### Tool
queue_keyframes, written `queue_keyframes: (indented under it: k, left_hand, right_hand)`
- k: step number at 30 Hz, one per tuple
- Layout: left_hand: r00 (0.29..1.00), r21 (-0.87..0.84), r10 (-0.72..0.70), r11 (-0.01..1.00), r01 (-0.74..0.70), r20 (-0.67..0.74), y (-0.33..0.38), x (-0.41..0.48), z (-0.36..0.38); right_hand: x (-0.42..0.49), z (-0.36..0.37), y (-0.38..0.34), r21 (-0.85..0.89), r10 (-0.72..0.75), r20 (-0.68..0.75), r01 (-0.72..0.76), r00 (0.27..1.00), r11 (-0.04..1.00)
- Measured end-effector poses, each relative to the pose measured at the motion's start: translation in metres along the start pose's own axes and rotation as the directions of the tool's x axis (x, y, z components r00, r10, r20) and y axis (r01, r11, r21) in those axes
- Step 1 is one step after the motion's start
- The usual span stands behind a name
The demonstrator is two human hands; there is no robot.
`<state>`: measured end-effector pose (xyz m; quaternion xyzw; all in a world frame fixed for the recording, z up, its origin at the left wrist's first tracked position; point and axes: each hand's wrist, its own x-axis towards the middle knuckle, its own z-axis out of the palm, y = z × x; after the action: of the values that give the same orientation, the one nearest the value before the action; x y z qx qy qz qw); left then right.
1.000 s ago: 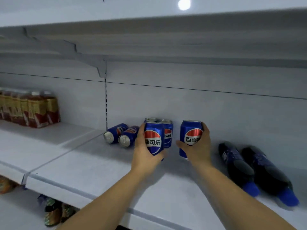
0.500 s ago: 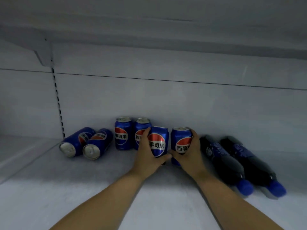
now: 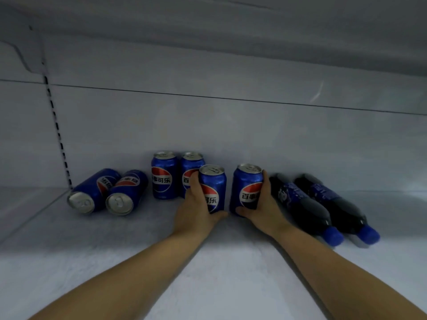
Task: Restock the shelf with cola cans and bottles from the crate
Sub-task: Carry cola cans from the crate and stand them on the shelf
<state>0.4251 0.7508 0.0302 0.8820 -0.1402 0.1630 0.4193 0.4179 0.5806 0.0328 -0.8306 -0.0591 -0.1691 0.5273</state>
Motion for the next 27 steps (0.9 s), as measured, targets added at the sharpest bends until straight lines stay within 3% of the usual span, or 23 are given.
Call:
queue_keyframes:
  k: [4, 10, 17, 24, 27]
  left_hand:
    - [1.000, 0.022, 0.011, 1.000, -0.011, 0.001, 0.006, 0.007, 0.009]
    - [1.000, 0.269, 0.024, 0.963, -0.025, 0.007, 0.011, 0.007, 0.018]
    - [0.997, 0.165, -0.081, 0.983, 0.081, -0.007, 0.010, 0.023, 0.025]
    - [0.994, 0.394, -0.102, 0.912, 0.112, -0.045, 0.017, 0.043, 0.043]
    - [0.993, 0.381, -0.105, 0.917, 0.119, -0.058, 0.017, 0.045, 0.050]
  right_hand:
    - [0.000, -0.004, -0.002, -0.054, 0.020, 0.010, -0.019, 1.000, 0.998]
    - [0.006, -0.003, -0.001, -0.100, 0.023, 0.027, -0.020, 0.999, 0.995]
    - [0.028, 0.002, 0.007, -0.102, 0.032, 0.013, -0.031, 0.999, 0.994]
    - [0.054, 0.005, 0.021, -0.206, 0.024, -0.098, -0.044, 0.995, 0.977]
    - [0.060, 0.003, 0.026, -0.225, 0.007, -0.083, -0.025, 0.997, 0.974]
